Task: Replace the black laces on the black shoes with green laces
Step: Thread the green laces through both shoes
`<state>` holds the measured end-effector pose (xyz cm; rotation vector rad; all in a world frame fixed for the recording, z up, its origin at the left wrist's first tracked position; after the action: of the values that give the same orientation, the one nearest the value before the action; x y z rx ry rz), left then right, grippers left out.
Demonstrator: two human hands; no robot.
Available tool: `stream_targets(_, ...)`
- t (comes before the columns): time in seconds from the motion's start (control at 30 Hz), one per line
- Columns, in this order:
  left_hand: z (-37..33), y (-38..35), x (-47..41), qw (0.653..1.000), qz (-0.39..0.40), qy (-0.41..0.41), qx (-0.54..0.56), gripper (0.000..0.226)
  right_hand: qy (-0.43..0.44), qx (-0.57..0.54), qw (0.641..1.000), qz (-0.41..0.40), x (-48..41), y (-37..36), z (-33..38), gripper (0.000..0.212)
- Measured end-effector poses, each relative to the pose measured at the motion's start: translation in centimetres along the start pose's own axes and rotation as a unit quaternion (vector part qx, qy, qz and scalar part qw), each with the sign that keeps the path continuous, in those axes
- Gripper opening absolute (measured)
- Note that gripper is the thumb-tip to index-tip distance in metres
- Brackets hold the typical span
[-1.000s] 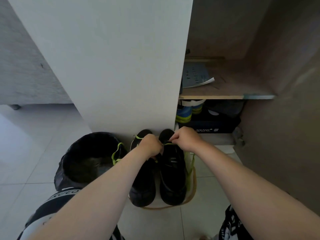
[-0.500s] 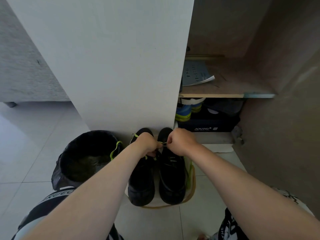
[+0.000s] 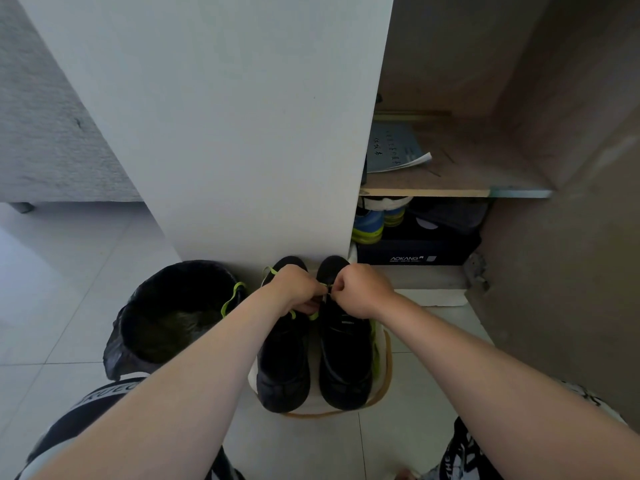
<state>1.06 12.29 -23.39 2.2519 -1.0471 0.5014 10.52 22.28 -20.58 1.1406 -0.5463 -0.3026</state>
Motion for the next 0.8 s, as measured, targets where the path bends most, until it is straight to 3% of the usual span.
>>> stream_targets(0.2, -0.1, -0.6, 0.4, 0.999, 0.031, -0.004, 0.012, 0.018, -0.048, -0.090, 0.995, -0.020, 0.0, -0.7, -1.0, 0.028)
stream_targets(0.33, 0.1, -0.2, 0.4, 1.000, 0.012, -0.007, 0.004, 0.012, -0.015, -0.081, 0.996, -0.022, 0.1, -0.5, 0.0, 0.019)
stream_targets(0.53, -1.1, -0.2, 0.6, 0.995, 0.005, -0.039, -0.096, 0.013, -0.010, -0.053, 0.998, -0.038, 0.2, 0.6, 0.3, 0.019)
stream_targets(0.63, -1.8, 0.2, 0.5, 0.987, -0.012, -0.054, -0.154, 0.015, 0.016, -0.036, 0.997, -0.068, 0.4, 1.3, 0.9, 0.037)
stream_targets(0.8, -4.1, 2.0, 1.0, 0.899, -0.025, -0.084, -0.429, 0.030, 0.028, 0.001, 1.000, 0.000, 0.8, 0.5, 0.6, 0.044)
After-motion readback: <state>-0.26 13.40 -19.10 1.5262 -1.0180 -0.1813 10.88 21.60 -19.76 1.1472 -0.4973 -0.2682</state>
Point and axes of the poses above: each hand's wrist, its own x-axis away from the middle knuckle, its own y-axis out of the back of the hand, z = x × y, the point moved 7 cm from there along -x, towards the middle knuckle, and after that the axes turned 2 degrees about x, right-handed, at the moved point
